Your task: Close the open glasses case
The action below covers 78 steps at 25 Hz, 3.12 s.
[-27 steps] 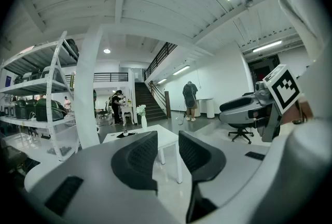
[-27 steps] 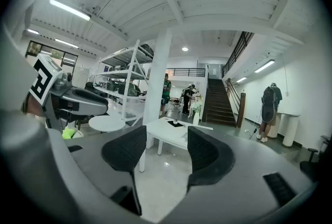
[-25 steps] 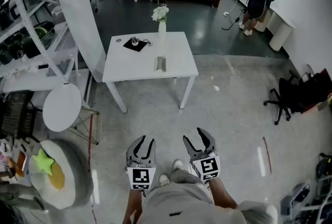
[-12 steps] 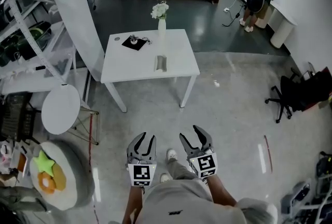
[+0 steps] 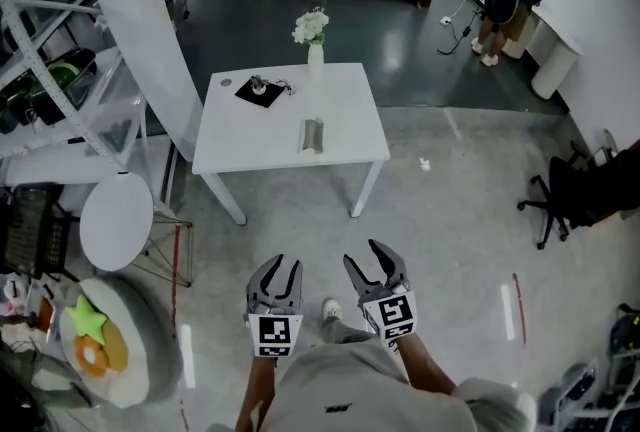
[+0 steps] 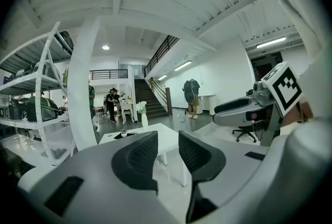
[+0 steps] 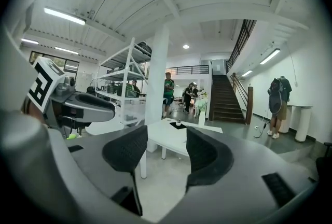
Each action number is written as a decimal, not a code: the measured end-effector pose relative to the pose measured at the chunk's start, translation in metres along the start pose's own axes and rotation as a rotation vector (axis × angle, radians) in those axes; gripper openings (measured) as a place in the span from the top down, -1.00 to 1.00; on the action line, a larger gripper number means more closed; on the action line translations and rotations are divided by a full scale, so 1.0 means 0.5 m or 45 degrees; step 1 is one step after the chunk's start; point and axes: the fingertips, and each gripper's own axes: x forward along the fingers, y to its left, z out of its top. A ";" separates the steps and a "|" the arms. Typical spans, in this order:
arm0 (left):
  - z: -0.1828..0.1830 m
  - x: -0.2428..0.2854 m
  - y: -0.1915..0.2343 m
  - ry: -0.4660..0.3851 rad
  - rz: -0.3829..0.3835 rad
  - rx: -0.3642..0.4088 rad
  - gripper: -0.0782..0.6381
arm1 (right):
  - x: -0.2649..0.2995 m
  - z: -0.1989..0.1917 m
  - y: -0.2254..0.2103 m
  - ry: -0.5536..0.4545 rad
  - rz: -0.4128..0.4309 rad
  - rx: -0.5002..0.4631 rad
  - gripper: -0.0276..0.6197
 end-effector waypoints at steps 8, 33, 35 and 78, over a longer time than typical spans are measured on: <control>0.047 0.107 0.013 -0.012 0.026 0.011 0.40 | 0.076 0.010 -0.079 0.002 0.047 -0.008 0.19; 0.091 0.351 0.060 -0.008 0.071 0.027 0.40 | 0.269 0.023 -0.239 -0.001 0.123 0.034 0.23; 0.090 0.369 0.067 -0.016 0.065 0.019 0.40 | 0.284 0.014 -0.248 0.016 0.120 0.027 0.23; 0.073 0.779 0.438 -0.017 -0.224 0.030 0.40 | 0.776 0.042 -0.329 0.169 -0.156 0.061 0.27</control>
